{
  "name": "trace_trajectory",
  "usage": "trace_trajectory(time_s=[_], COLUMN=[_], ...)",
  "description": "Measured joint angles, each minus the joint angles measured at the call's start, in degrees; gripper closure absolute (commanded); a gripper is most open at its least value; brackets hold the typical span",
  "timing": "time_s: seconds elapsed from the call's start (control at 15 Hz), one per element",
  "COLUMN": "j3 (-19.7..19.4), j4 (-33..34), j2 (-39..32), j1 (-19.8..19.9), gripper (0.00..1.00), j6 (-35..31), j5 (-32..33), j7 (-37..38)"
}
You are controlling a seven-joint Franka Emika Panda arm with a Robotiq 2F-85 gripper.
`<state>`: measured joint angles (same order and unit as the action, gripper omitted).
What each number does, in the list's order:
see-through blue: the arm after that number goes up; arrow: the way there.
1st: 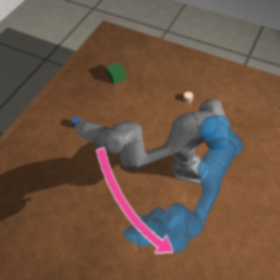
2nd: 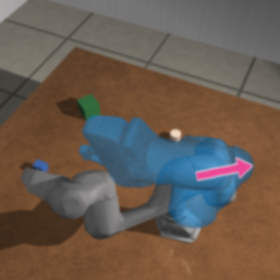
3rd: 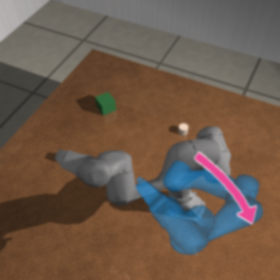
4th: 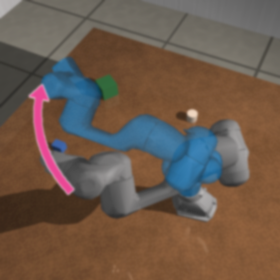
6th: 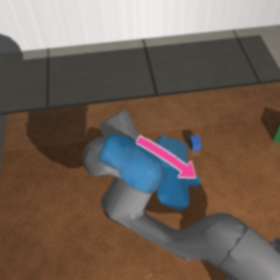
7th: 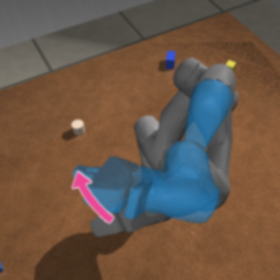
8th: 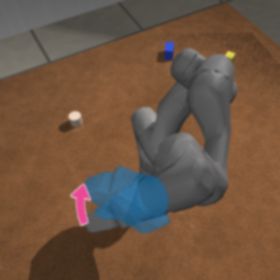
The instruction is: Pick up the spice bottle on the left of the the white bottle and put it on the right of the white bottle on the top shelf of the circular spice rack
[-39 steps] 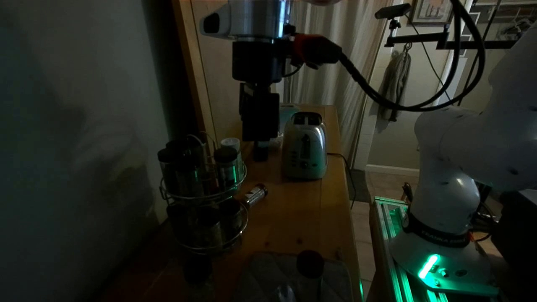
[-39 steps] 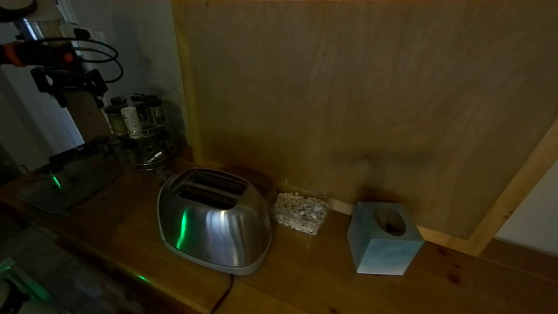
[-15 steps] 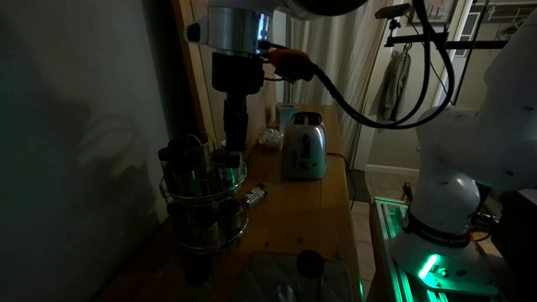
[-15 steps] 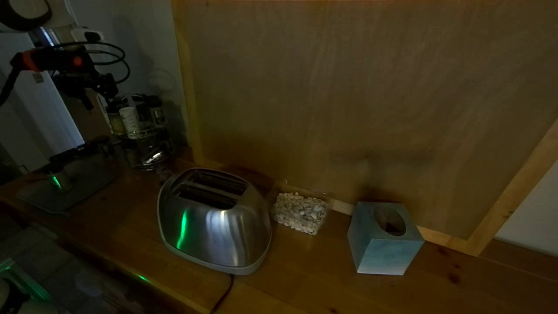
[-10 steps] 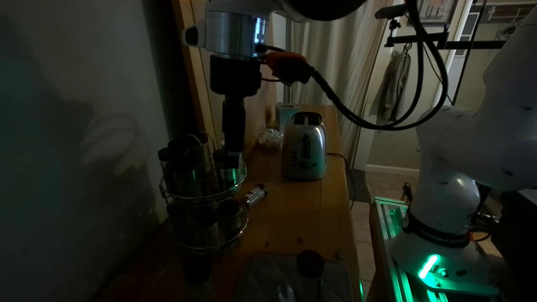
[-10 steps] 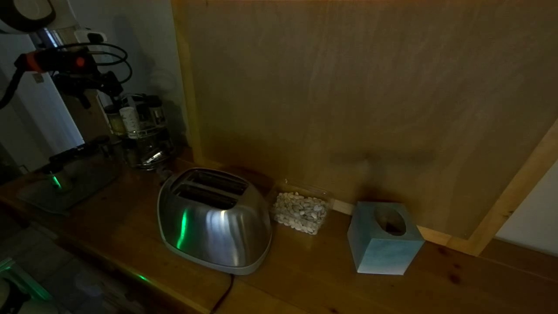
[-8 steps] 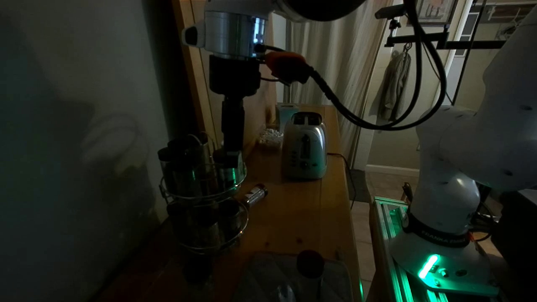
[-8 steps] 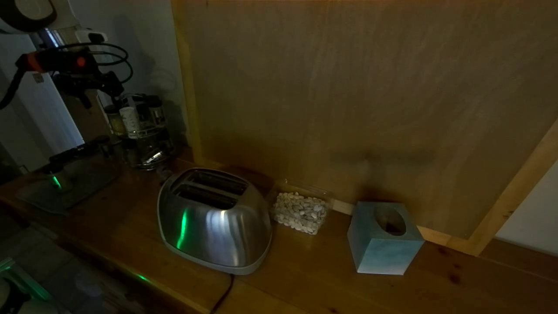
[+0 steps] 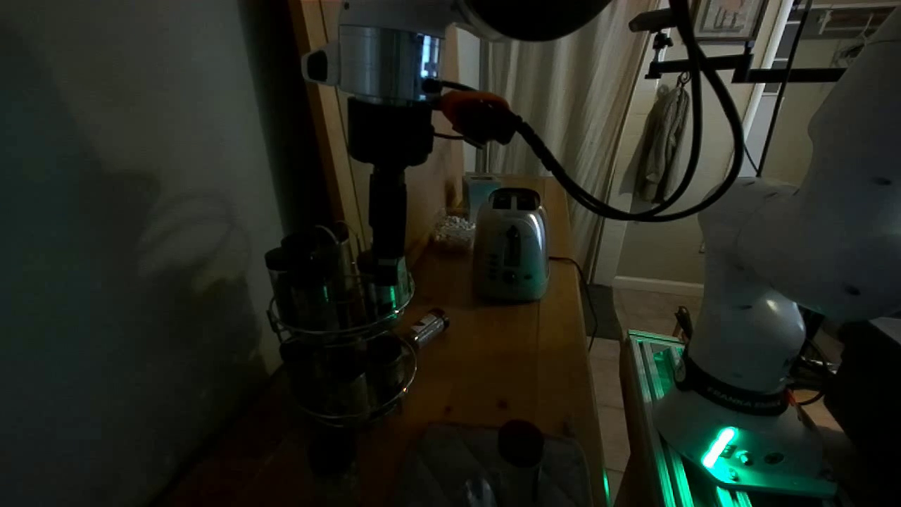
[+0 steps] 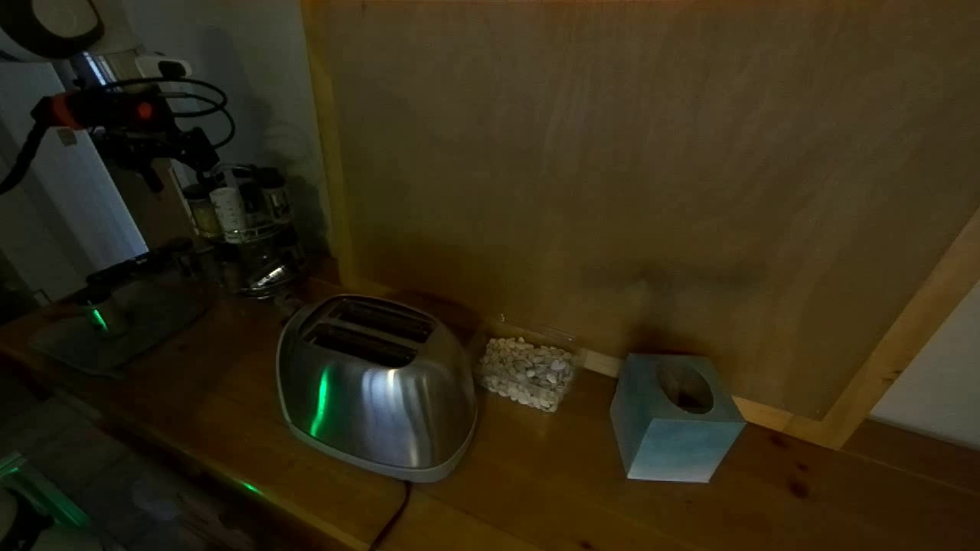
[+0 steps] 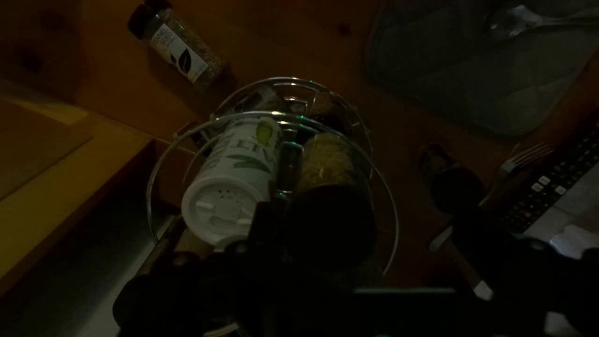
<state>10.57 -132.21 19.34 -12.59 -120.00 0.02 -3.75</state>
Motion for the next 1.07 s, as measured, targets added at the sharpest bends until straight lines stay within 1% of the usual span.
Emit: trace_trajectory(time_s=[0.33,0.47,0.53,0.6,0.67,0.73,0.87,0.93,1.0,1.07], j3=[0.15,0.16,0.16,0.16,0.16,0.16,0.17,0.17,0.18,0.18], j4=[0.8,1.03,1.16,1.26,1.35,1.44,1.64,1.73,1.84,1.91], j2=[-0.84,-1.09,-1.22,-1.35,-1.5,-1.68,-2.1,-2.31,-2.54,-2.73], j1=[0.0,0.0,0.01,0.01,0.01,0.01,0.03,0.07,0.09,0.09], gripper=[0.04,0.06,0.11,0.21,0.25,0.24,0.17,0.05,0.0,0.0], j6=[0.0,0.01,0.03,0.04,0.04,0.05,0.07,0.07,0.08,0.08], j5=[0.0,0.0,0.01,0.03,0.05,0.06,0.15,0.23,0.32,0.45], j7=[0.03,0.12,0.21,0.27,0.31,0.37,0.43,0.47,0.56,0.67])
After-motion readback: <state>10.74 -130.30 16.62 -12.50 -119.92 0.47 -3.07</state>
